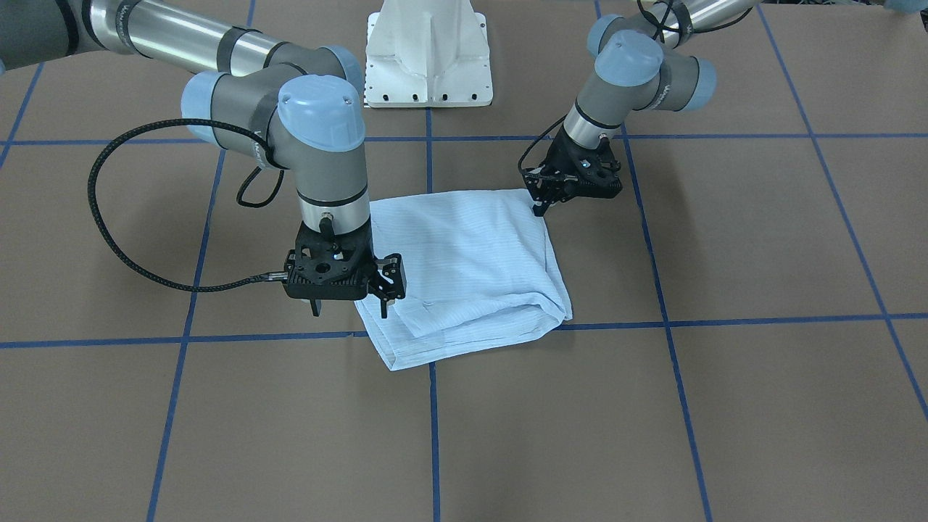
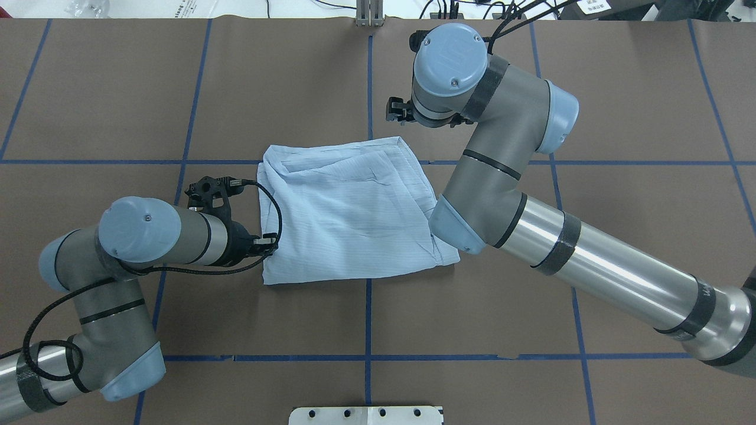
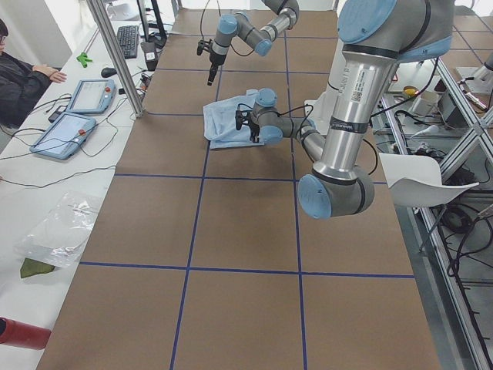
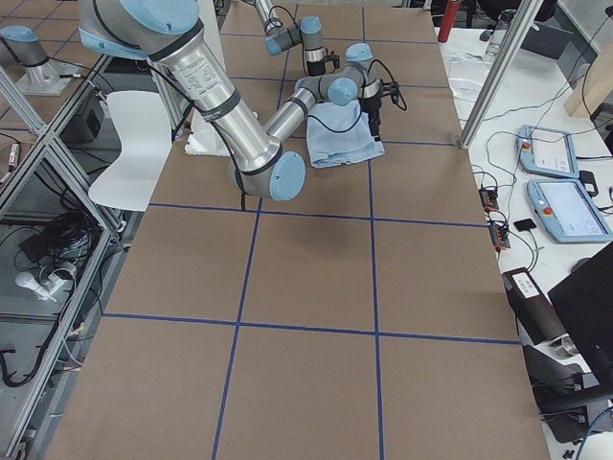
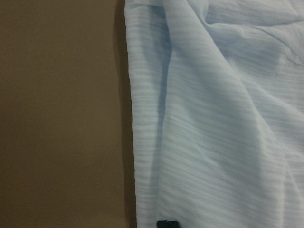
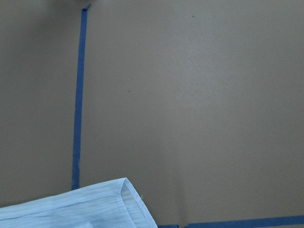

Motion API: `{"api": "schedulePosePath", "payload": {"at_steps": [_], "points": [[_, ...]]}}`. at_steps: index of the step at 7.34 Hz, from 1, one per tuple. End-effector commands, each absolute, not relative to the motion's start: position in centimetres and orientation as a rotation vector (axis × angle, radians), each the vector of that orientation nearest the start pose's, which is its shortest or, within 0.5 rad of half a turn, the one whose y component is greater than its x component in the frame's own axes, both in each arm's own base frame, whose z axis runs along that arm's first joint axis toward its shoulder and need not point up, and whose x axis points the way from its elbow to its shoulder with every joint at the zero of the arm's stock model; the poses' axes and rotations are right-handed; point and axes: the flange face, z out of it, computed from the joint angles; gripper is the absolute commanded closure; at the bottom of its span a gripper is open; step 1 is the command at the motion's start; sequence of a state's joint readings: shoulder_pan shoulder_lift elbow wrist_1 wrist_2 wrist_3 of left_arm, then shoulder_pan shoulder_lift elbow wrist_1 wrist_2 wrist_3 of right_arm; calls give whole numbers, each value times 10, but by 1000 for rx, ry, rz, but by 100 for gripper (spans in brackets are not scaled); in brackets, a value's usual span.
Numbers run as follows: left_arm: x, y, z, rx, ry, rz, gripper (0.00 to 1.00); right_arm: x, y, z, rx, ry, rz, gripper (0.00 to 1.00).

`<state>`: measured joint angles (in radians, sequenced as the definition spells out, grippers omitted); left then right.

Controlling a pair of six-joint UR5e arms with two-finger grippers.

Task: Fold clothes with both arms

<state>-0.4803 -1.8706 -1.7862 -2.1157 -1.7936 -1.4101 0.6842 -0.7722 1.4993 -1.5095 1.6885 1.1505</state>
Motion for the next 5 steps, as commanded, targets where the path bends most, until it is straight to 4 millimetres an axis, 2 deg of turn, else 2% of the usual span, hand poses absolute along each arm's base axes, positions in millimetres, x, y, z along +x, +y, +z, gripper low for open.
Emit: {"api": "schedulePosePath", "payload": {"at_steps": [1,3,4,5], "points": [[472,-372,331,147,1079,-170,100,-495,-561,198,319,-730,205,0],[455,-363,342,142,1069,-171,100,-495,-560,199,318,-729,203,0],[455,-361,339,140,1075,-168,100,-495,-560,197,319,-732,203,0],[463,-360,339,136,1074,-160,68,-495,-560,198,318,-730,203,0]]}}
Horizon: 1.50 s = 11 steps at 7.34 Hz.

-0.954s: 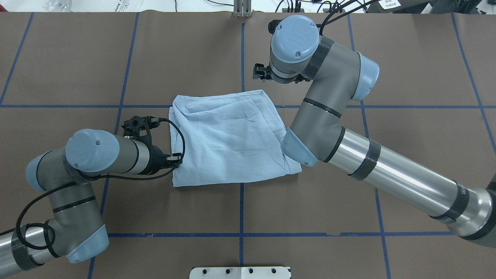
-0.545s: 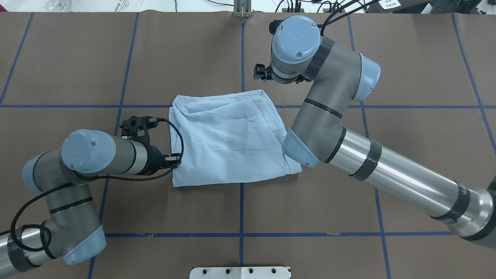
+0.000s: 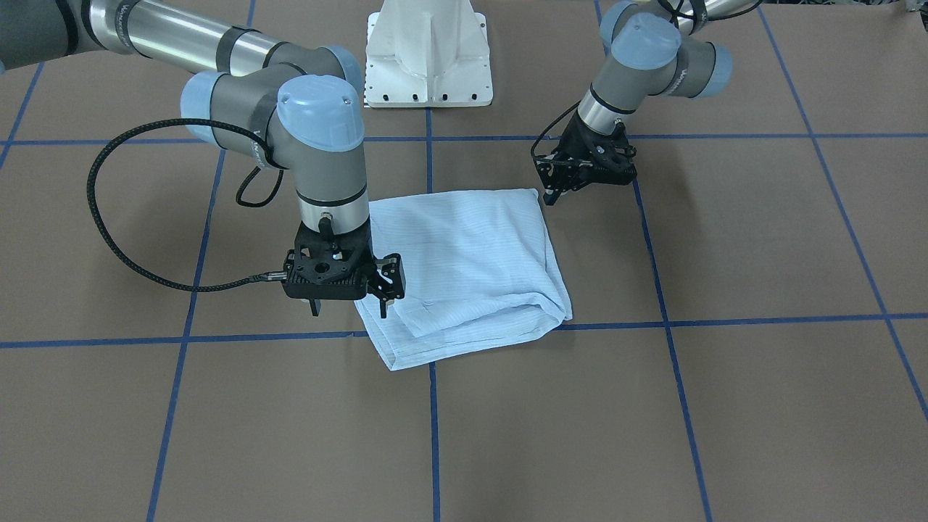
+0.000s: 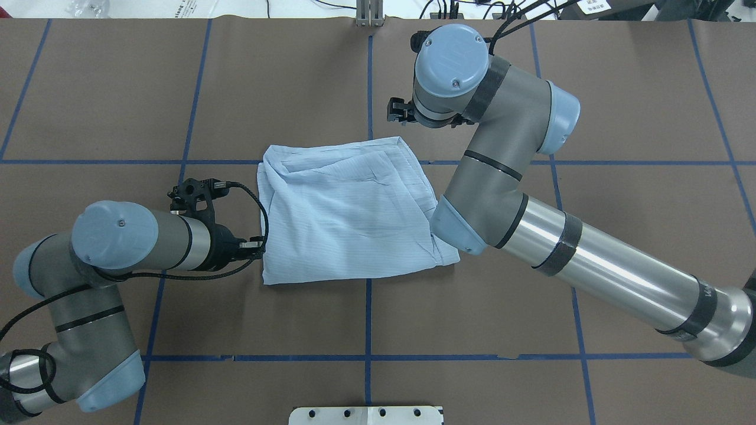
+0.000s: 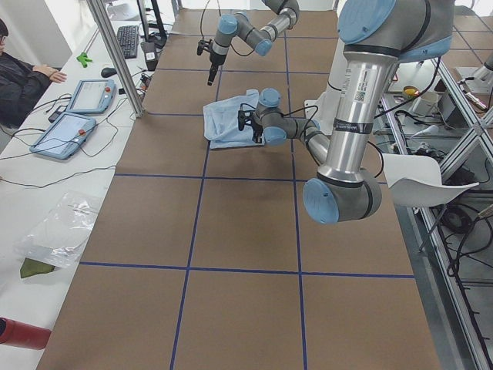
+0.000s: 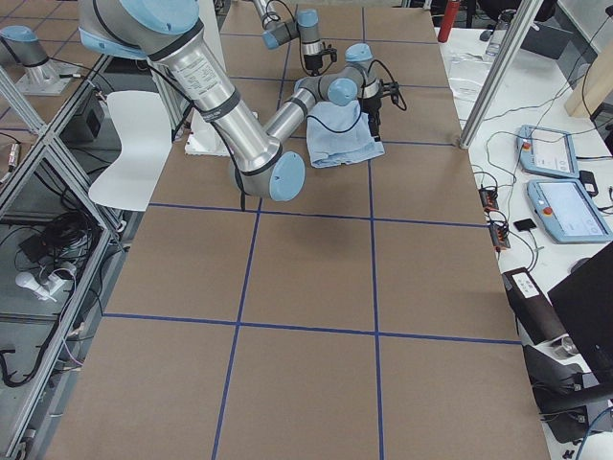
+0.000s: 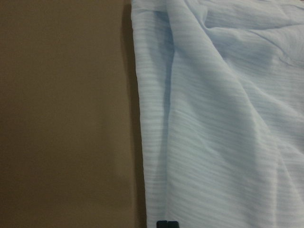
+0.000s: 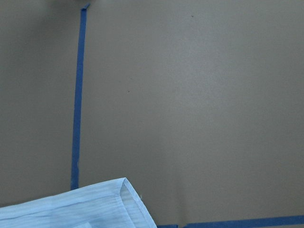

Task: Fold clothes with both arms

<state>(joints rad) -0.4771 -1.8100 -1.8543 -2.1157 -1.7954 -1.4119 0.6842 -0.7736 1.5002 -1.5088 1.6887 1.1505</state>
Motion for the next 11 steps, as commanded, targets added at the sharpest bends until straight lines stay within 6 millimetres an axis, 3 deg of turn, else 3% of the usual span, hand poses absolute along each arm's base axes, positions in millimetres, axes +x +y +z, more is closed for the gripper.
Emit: {"api": "schedulePosePath", "payload": {"at_steps": [1,3,7,10,11], "points": [[475,-366,330,140,1083,-157,42,-495,-560,197,319,-732,203,0],[479,-378,334,191,1089,-107,38,-495,-560,197,319,-732,203,0],[488,-379,346,184,1080,-105,51,-495,-561,199,319,-728,204,0],[491,-379,336,190,1100,-98,73,-496,-560,199,318,-729,203,0],[492,-378,336,188,1100,-98,90,-496,-560,199,318,-729,203,0]]}}
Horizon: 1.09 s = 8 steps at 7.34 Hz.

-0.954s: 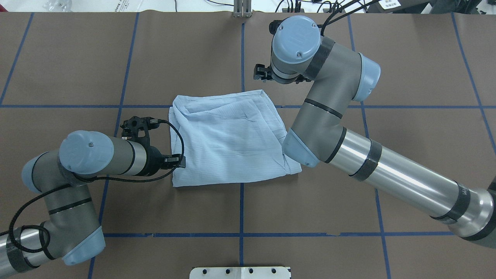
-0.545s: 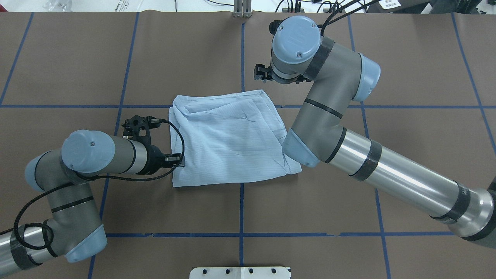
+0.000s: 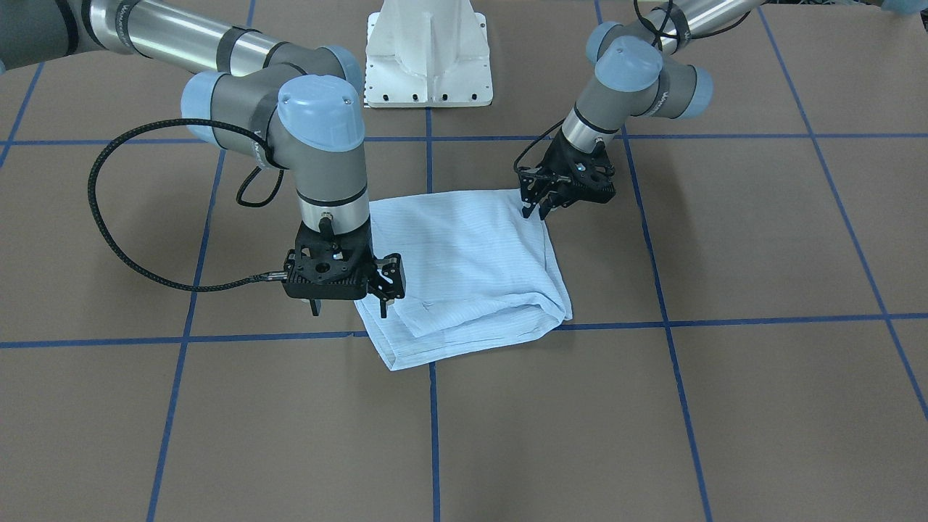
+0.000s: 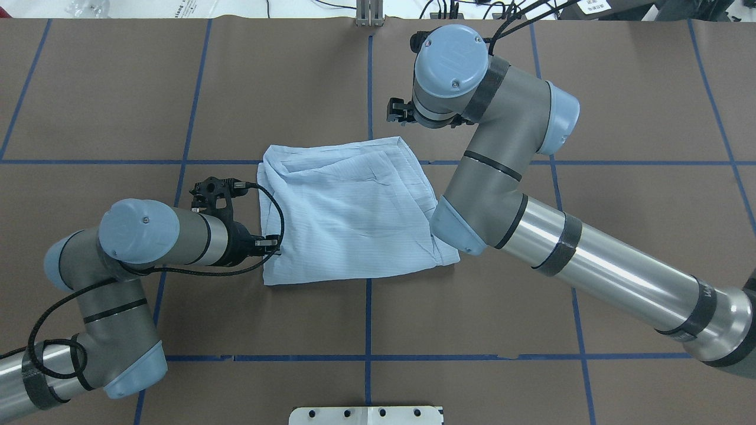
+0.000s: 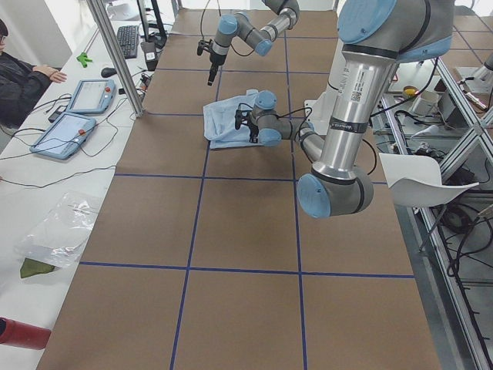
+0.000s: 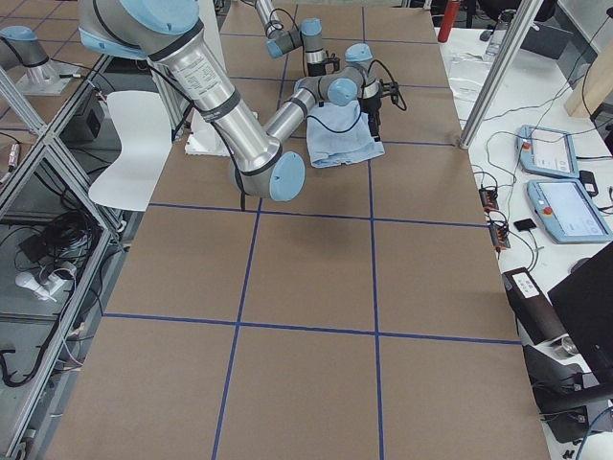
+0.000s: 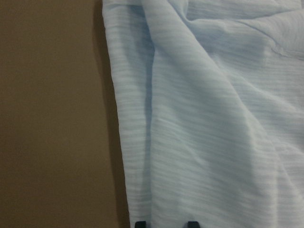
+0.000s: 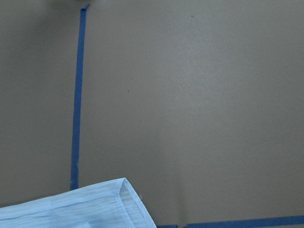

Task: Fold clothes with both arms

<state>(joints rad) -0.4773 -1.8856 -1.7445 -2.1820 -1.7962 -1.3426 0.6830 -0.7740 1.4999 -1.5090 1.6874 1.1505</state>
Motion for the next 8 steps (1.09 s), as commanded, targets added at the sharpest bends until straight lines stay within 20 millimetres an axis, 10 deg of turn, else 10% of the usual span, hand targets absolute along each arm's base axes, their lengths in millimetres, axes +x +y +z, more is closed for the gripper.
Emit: {"api": "schedulePosePath", "payload": {"at_steps": [1,8], "points": [[491,-378,335,188,1105,-100,100,-495,-560,199,319,-728,204,0],[440,-351,358,131,1149,-198,100,-495,-560,205,315,-724,202,0]]}}
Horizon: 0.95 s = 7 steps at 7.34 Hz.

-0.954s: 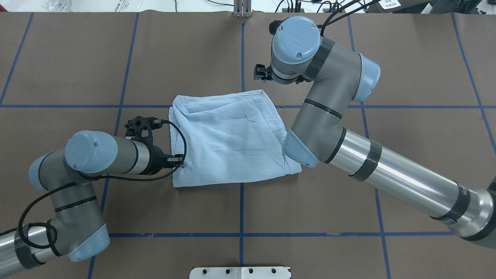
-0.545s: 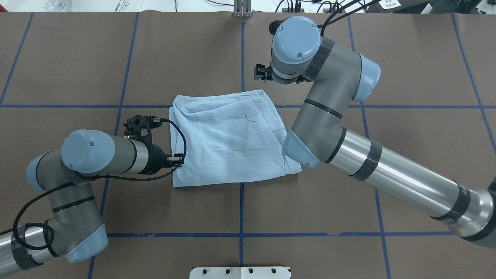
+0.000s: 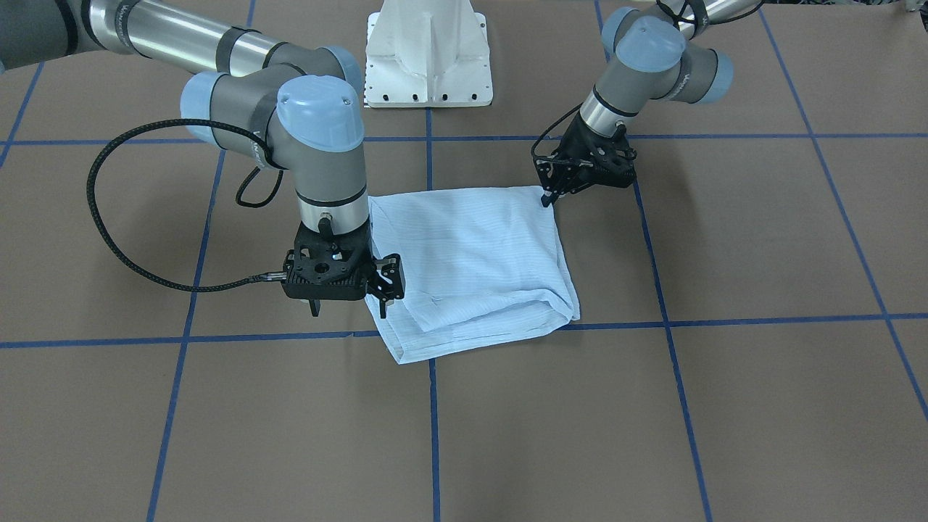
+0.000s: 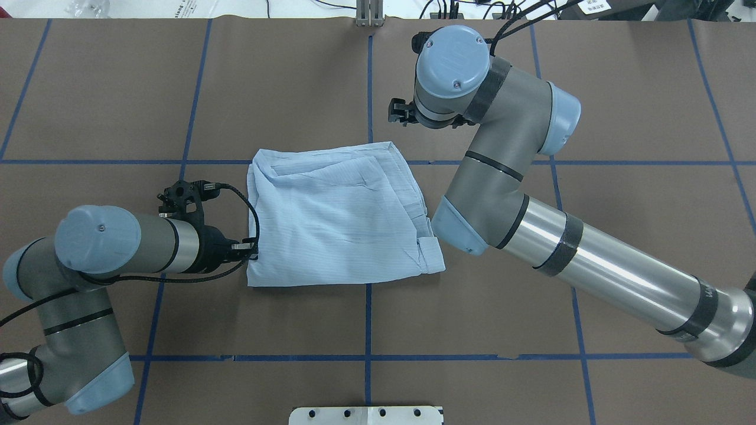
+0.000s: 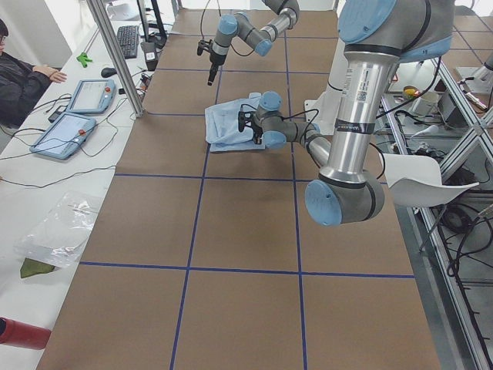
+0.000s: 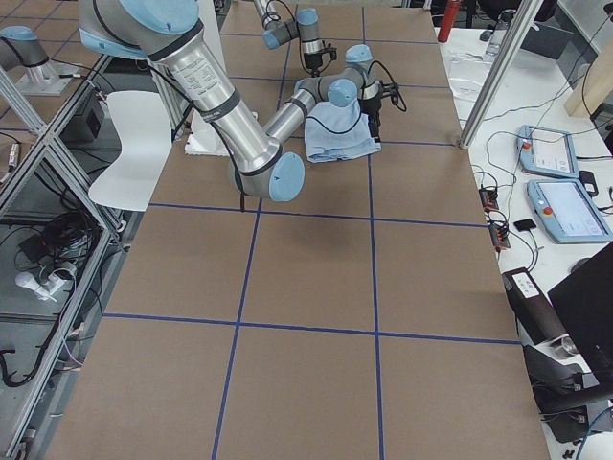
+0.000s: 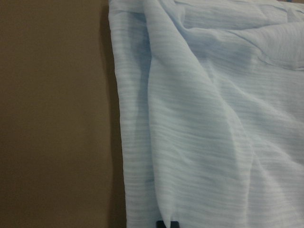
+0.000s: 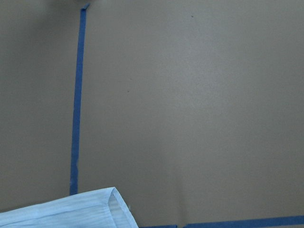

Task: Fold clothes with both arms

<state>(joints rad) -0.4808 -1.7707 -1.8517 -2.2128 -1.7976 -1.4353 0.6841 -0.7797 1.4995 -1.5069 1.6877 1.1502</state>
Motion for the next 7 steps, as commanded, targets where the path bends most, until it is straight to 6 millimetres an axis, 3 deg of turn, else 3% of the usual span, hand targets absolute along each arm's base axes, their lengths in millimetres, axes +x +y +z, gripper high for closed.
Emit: {"api": "schedulePosePath", "payload": {"at_steps": [1,2,3,4,5,7], "points": [[435,-349,363,141,1161,-188,74,-494,-561,204,314,-726,201,0],[438,-348,365,146,1155,-171,1,-482,-566,199,323,-732,189,0],[435,-350,367,167,1146,-83,0,-457,-583,205,294,-745,158,0],[406,-377,376,233,1110,-23,0,-423,-599,221,274,-749,136,0],[372,-407,380,286,1042,37,0,-379,-617,245,272,-737,89,0],[272,-458,387,414,863,178,0,-277,-634,319,269,-711,-38,0]]}}
